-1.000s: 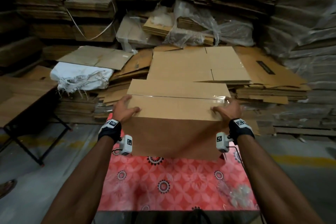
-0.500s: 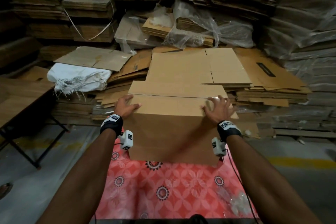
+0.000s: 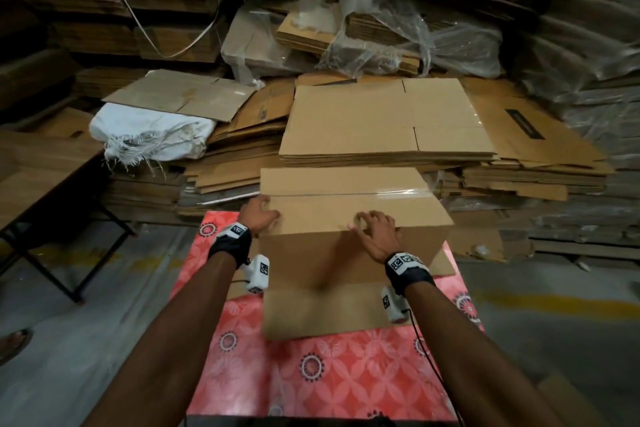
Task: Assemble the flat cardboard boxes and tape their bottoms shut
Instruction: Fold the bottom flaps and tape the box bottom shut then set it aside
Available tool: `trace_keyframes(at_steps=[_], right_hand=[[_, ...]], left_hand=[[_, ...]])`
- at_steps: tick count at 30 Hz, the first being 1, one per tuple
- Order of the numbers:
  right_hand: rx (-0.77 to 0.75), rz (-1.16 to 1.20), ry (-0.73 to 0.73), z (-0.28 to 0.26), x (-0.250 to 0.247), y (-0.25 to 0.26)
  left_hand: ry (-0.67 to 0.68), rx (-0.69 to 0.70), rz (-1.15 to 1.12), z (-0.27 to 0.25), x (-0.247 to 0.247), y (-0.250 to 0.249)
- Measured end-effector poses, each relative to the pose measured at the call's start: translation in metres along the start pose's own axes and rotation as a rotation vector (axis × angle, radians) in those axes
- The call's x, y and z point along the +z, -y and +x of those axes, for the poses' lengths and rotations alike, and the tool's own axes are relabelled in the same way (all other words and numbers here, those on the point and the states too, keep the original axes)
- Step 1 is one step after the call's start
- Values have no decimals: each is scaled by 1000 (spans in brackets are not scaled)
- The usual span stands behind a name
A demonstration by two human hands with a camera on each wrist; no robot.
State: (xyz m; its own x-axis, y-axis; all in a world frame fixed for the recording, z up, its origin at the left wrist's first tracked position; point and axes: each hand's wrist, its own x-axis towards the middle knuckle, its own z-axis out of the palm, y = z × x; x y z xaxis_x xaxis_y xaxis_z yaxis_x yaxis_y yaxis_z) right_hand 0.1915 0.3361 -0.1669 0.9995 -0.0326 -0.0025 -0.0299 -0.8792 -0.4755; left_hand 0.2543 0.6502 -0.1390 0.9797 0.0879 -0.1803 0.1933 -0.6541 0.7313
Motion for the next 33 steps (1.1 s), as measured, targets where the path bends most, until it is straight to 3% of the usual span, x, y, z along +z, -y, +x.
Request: trace_keyframes(at_steps=[6, 11, 14, 17, 19, 21, 29, 33], right_hand=[[-24, -264, -18, -10, 32, 1], [-155, -147, 46, -6, 50, 10], [-159, -120, 36, -12, 61, 10], [-180, -161, 37, -17, 61, 5], [-198, -169, 49, -19, 59, 1], [-217, -153, 55, -20, 56, -3], [-204, -30, 67, -41, 61, 25], [-296, -56, 54, -61, 87, 54]], left_hand=[[-4, 52, 131, -32, 55, 30], [-1, 140, 213, -46, 71, 29], [14, 107, 211, -52, 70, 39], [68, 167, 114, -50, 68, 49], [123, 232, -100, -51, 64, 49], [156, 210, -231, -52, 64, 51], [11, 107, -441, -86, 100, 67], [60, 114, -472, -114, 125, 75]])
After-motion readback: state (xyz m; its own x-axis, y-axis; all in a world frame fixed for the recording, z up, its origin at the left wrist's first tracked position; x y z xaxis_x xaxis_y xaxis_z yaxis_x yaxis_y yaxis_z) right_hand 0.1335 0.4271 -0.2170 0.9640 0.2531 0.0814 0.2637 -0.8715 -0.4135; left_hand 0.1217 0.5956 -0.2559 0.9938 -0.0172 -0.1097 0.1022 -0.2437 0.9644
